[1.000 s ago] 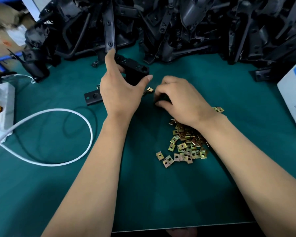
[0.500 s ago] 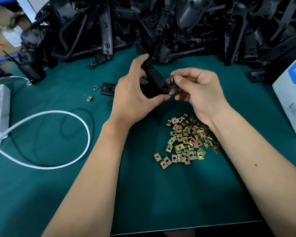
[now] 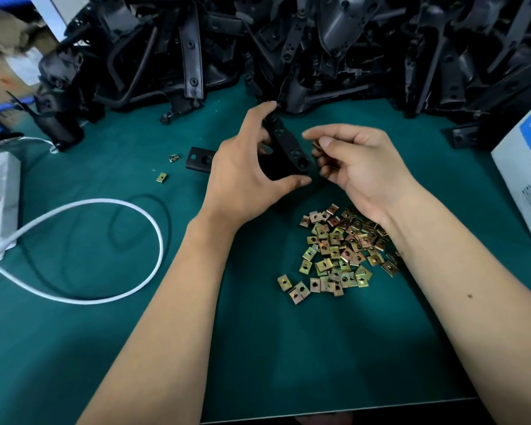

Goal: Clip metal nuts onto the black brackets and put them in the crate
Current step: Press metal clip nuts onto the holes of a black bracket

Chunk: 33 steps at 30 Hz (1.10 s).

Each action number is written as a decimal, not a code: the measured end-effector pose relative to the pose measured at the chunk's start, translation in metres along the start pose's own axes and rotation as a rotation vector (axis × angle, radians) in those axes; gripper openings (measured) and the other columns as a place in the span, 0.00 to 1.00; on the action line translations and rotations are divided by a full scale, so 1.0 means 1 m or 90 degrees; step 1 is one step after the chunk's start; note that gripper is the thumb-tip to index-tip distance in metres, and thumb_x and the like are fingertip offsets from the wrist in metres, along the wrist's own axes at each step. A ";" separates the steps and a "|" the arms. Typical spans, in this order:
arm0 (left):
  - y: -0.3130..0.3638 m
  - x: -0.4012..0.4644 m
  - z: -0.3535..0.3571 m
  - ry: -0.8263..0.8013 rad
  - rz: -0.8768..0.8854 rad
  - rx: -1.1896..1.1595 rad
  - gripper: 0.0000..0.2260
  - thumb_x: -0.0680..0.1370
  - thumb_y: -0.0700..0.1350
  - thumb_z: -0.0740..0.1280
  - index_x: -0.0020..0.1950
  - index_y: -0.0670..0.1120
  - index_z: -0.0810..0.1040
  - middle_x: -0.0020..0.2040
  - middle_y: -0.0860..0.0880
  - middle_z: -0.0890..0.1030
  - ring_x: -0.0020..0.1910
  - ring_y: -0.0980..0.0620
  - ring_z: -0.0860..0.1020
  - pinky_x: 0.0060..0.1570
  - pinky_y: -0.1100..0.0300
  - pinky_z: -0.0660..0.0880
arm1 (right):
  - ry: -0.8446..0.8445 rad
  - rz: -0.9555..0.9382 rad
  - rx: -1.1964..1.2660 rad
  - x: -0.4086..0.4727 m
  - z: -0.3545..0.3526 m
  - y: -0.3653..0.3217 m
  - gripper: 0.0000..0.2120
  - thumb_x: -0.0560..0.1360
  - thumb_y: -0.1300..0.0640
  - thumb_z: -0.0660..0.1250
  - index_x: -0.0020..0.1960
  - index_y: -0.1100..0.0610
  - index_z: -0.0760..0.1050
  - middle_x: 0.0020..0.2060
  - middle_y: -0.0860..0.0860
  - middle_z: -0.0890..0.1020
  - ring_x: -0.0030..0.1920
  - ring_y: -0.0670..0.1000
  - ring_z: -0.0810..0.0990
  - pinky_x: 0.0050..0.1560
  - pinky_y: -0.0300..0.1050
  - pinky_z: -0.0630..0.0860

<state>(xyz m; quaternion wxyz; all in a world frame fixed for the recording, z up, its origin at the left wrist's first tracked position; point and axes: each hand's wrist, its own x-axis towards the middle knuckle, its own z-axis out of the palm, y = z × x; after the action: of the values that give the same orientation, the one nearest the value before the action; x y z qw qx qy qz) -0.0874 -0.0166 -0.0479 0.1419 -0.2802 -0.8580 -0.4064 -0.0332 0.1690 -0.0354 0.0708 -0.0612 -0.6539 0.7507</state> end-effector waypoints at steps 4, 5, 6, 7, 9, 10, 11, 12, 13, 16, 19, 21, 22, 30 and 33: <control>0.000 0.000 0.000 -0.016 0.003 0.002 0.47 0.64 0.60 0.82 0.77 0.51 0.65 0.51 0.57 0.83 0.51 0.57 0.80 0.57 0.54 0.78 | -0.032 -0.009 -0.088 0.000 0.000 0.000 0.17 0.82 0.68 0.62 0.49 0.53 0.86 0.46 0.56 0.85 0.46 0.53 0.78 0.50 0.47 0.74; 0.000 0.000 0.000 -0.019 0.002 0.003 0.47 0.64 0.60 0.82 0.77 0.51 0.65 0.51 0.57 0.83 0.51 0.57 0.80 0.57 0.54 0.78 | -0.039 -0.006 -0.095 0.000 0.000 0.000 0.17 0.82 0.68 0.62 0.50 0.54 0.86 0.47 0.57 0.85 0.47 0.54 0.78 0.51 0.48 0.74; 0.000 0.000 0.000 -0.022 0.001 0.004 0.47 0.64 0.60 0.82 0.78 0.51 0.65 0.51 0.57 0.83 0.51 0.57 0.80 0.57 0.54 0.78 | -0.041 -0.004 -0.100 0.000 0.000 0.000 0.16 0.83 0.68 0.62 0.51 0.54 0.86 0.47 0.57 0.85 0.47 0.54 0.78 0.51 0.49 0.74; 0.000 0.000 0.000 -0.025 0.000 0.003 0.47 0.64 0.61 0.82 0.78 0.51 0.65 0.51 0.57 0.83 0.51 0.56 0.80 0.57 0.53 0.78 | -0.038 -0.005 -0.106 0.000 0.000 0.000 0.16 0.83 0.68 0.62 0.51 0.54 0.85 0.46 0.57 0.85 0.47 0.54 0.78 0.50 0.48 0.75; -0.001 0.000 0.000 -0.031 -0.002 0.003 0.47 0.64 0.61 0.82 0.78 0.51 0.65 0.52 0.56 0.83 0.52 0.55 0.81 0.58 0.51 0.78 | -0.020 -0.014 -0.124 0.000 -0.001 -0.001 0.13 0.82 0.67 0.64 0.52 0.54 0.84 0.43 0.53 0.83 0.44 0.52 0.77 0.48 0.46 0.76; -0.001 0.000 0.000 -0.032 -0.002 0.005 0.47 0.64 0.61 0.82 0.78 0.52 0.65 0.52 0.56 0.83 0.52 0.55 0.81 0.58 0.51 0.78 | -0.011 -0.019 -0.134 0.000 -0.001 -0.001 0.11 0.82 0.66 0.65 0.51 0.54 0.83 0.40 0.51 0.82 0.42 0.51 0.76 0.46 0.44 0.76; -0.001 0.000 0.000 -0.032 -0.002 0.007 0.47 0.64 0.62 0.82 0.77 0.52 0.65 0.52 0.55 0.83 0.52 0.54 0.81 0.58 0.50 0.78 | -0.005 -0.023 -0.144 0.000 -0.001 -0.002 0.09 0.81 0.66 0.66 0.51 0.55 0.83 0.38 0.50 0.82 0.40 0.50 0.76 0.45 0.43 0.77; -0.001 0.000 0.001 -0.032 -0.002 0.009 0.47 0.64 0.62 0.82 0.77 0.52 0.65 0.52 0.55 0.83 0.52 0.54 0.81 0.58 0.50 0.78 | -0.003 -0.027 -0.152 -0.001 -0.001 -0.002 0.08 0.81 0.66 0.67 0.50 0.56 0.83 0.37 0.50 0.81 0.39 0.50 0.76 0.43 0.42 0.77; -0.001 0.000 0.001 -0.031 -0.002 0.010 0.47 0.63 0.62 0.82 0.77 0.52 0.65 0.52 0.56 0.83 0.52 0.54 0.81 0.58 0.50 0.78 | -0.003 -0.030 -0.156 -0.001 0.000 -0.002 0.07 0.81 0.66 0.67 0.50 0.57 0.83 0.37 0.50 0.81 0.38 0.50 0.76 0.42 0.41 0.78; -0.001 -0.001 0.001 -0.033 -0.009 0.010 0.47 0.63 0.62 0.82 0.77 0.53 0.65 0.52 0.56 0.83 0.53 0.54 0.81 0.58 0.50 0.78 | 0.002 -0.044 -0.162 -0.002 0.000 -0.003 0.06 0.80 0.66 0.69 0.50 0.59 0.83 0.37 0.51 0.82 0.38 0.50 0.77 0.41 0.39 0.79; -0.002 -0.001 0.000 -0.036 -0.013 0.008 0.48 0.63 0.62 0.82 0.77 0.52 0.65 0.51 0.55 0.83 0.53 0.54 0.81 0.58 0.50 0.78 | 0.001 -0.057 -0.178 -0.002 -0.001 -0.003 0.05 0.79 0.65 0.70 0.50 0.59 0.84 0.37 0.52 0.82 0.37 0.49 0.78 0.41 0.39 0.79; -0.002 -0.001 0.000 -0.042 -0.020 0.009 0.48 0.62 0.61 0.83 0.78 0.53 0.65 0.52 0.56 0.83 0.53 0.55 0.80 0.59 0.50 0.77 | -0.013 -0.054 -0.192 -0.002 -0.001 -0.004 0.05 0.78 0.65 0.71 0.49 0.58 0.84 0.36 0.52 0.83 0.36 0.49 0.78 0.41 0.39 0.78; -0.002 -0.001 -0.001 -0.046 -0.024 0.011 0.48 0.62 0.61 0.83 0.78 0.54 0.66 0.52 0.57 0.83 0.54 0.56 0.80 0.59 0.50 0.77 | -0.020 -0.052 -0.201 -0.002 -0.002 -0.004 0.05 0.78 0.66 0.72 0.48 0.58 0.84 0.36 0.52 0.83 0.36 0.48 0.78 0.41 0.39 0.78; 0.011 0.000 0.002 -0.073 0.050 0.062 0.50 0.59 0.59 0.84 0.78 0.55 0.68 0.52 0.56 0.85 0.54 0.53 0.81 0.60 0.59 0.72 | -0.111 -0.017 -0.154 -0.001 -0.013 -0.009 0.20 0.74 0.73 0.72 0.62 0.60 0.74 0.34 0.51 0.81 0.35 0.48 0.77 0.39 0.38 0.76; 0.012 0.002 0.000 -0.071 0.057 0.085 0.50 0.58 0.59 0.84 0.78 0.55 0.68 0.51 0.54 0.84 0.53 0.52 0.81 0.62 0.50 0.74 | -0.091 -0.032 -0.169 -0.002 -0.010 -0.008 0.19 0.74 0.72 0.73 0.61 0.61 0.74 0.34 0.50 0.82 0.35 0.49 0.78 0.38 0.38 0.76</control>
<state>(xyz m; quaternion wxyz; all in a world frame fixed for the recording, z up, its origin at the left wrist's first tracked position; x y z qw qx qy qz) -0.0813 -0.0097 -0.0396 0.1304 -0.3306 -0.8762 -0.3256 -0.0293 0.1793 -0.0293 0.0341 0.0000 -0.7521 0.6582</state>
